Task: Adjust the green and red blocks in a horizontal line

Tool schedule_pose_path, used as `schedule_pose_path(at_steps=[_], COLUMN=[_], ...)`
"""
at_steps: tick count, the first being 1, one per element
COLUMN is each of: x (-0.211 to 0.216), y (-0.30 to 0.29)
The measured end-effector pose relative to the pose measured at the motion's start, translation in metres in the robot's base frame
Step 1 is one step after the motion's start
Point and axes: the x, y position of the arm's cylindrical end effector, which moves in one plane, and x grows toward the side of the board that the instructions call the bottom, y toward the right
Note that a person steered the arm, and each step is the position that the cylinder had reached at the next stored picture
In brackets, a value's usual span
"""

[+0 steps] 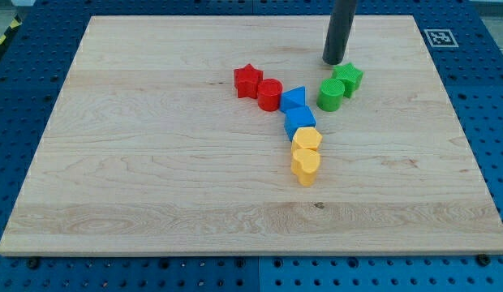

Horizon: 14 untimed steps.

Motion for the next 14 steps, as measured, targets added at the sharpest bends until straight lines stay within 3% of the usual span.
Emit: schedule_pose_path(at_steps=[1, 2, 4, 7, 10, 13, 14], x=[0.000, -0.036, -0.023, 0.046, 0.013, 0.049, 0.021], y=[0.000, -0.001, -0.017, 0.057, 0.035, 0.035, 0.028])
